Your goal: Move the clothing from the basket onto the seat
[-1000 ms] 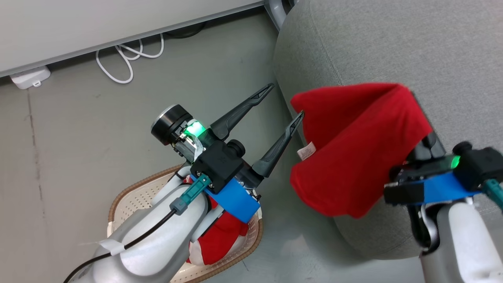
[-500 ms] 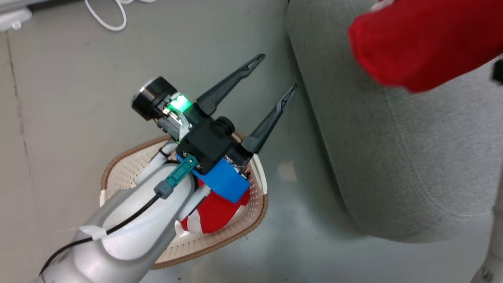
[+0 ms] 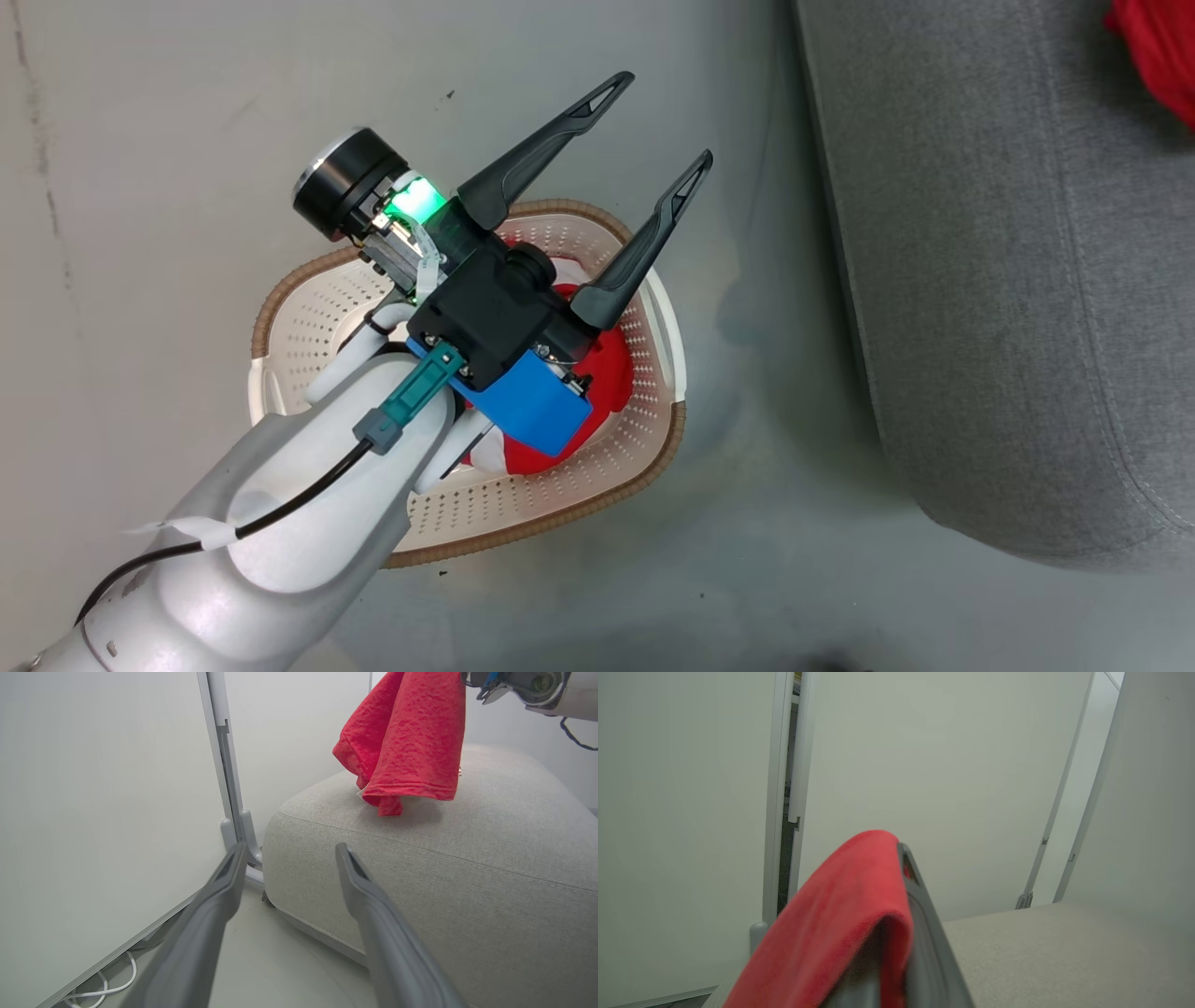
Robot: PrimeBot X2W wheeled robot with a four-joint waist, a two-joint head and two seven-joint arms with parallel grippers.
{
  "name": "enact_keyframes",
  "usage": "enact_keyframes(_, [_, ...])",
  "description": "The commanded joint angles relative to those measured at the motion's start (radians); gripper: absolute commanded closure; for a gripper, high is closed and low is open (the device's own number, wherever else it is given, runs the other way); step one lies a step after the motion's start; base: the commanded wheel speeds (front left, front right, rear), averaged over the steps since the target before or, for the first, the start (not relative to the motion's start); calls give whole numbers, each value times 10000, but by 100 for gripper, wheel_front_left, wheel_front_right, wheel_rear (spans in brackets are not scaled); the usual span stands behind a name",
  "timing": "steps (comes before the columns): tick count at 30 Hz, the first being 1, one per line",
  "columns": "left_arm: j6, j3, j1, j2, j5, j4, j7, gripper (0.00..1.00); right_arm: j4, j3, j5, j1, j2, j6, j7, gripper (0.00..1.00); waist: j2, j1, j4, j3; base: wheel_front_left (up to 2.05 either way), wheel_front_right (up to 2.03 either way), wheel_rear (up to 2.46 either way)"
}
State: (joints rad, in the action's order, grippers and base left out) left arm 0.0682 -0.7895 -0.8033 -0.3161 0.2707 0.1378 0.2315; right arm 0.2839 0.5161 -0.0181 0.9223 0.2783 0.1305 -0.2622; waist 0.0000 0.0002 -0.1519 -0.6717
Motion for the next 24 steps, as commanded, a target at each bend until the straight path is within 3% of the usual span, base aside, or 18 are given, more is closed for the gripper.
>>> enact_keyframes(1, [-2, 15, -111, -8, -44, 16, 76, 0, 211, 74, 76, 7, 63, 5, -42, 100, 0, -2, 100, -87, 0, 0, 0])
enact_keyframes(8, [-5, -41, -31, -9, 0, 145, 176, 0, 2463, 649, 248, -492, -45, 5, -39, 100, 0, -2, 220, -123, 0, 0, 0])
enact_keyframes(15, [-54, -30, -35, -67, 25, 193, 228, 0, 3733, 834, 289, -657, -78, 3, -39, 100, 0, -2, 232, -161, 0, 0, 0])
enact_keyframes(16, [-62, -30, -31, -74, 33, 208, 237, 0, 3859, 851, 277, -639, -79, 3, -39, 89, 0, -2, 221, -158, 0, 0, 0])
enact_keyframes(18, [-75, -31, -35, -70, 53, 241, 254, 0, 3883, 850, 260, -596, -42, 3, -39, 0, 0, -2, 205, -133, 0, 0, 0])
enact_keyframes(24, [-123, -23, 122, 101, 127, 388, 291, 0, 3420, 796, 316, -1356, -280, 3, -39, 0, 0, -2, 244, 266, 0, 0, 0])
